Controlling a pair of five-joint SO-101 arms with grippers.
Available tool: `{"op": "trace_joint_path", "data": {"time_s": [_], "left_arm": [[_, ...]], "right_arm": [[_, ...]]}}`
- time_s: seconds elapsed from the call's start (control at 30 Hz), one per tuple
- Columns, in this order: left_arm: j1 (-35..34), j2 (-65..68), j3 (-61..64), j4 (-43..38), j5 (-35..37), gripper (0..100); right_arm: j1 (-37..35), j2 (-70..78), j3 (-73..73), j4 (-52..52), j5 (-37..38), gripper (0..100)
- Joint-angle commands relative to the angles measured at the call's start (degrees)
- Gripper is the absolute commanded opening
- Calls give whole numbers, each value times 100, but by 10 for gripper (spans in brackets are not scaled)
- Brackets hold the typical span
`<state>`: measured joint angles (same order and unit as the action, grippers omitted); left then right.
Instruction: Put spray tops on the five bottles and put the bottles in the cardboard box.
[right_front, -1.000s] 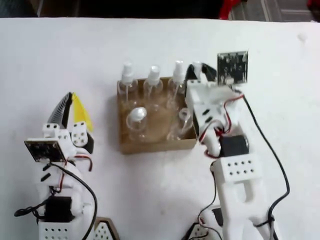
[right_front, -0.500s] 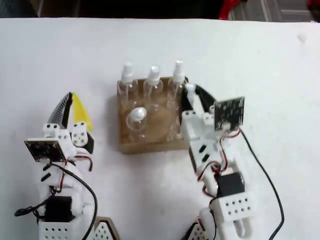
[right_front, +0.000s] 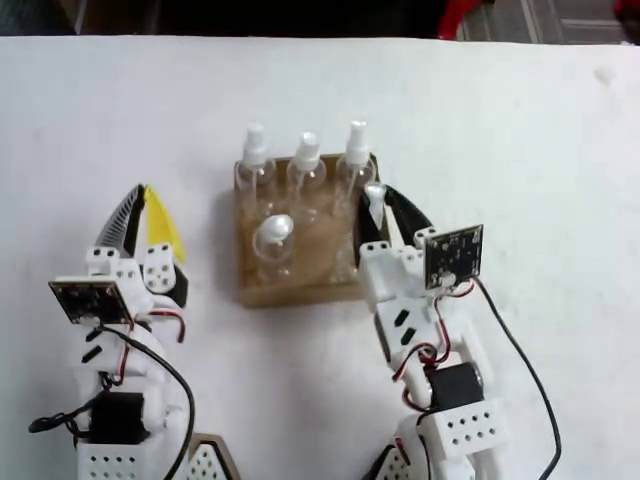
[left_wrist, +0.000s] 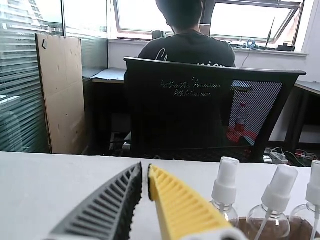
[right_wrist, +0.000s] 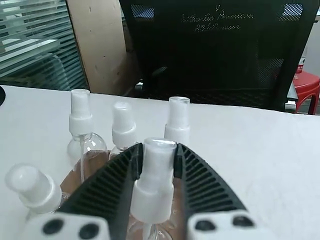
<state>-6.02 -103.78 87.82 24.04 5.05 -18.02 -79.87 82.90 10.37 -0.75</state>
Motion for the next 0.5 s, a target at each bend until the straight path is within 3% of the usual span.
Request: {"op": "trace_joint_path", "data": {"time_s": [0.0, 0.47], "left_arm": [[57, 4, -35, -149, -70, 28], [57, 4, -35, -149, -70, 28]], "right_arm": [[-48, -75, 70, -277, -18, 15], [-57, -75, 114, -277, -53, 15]]}}
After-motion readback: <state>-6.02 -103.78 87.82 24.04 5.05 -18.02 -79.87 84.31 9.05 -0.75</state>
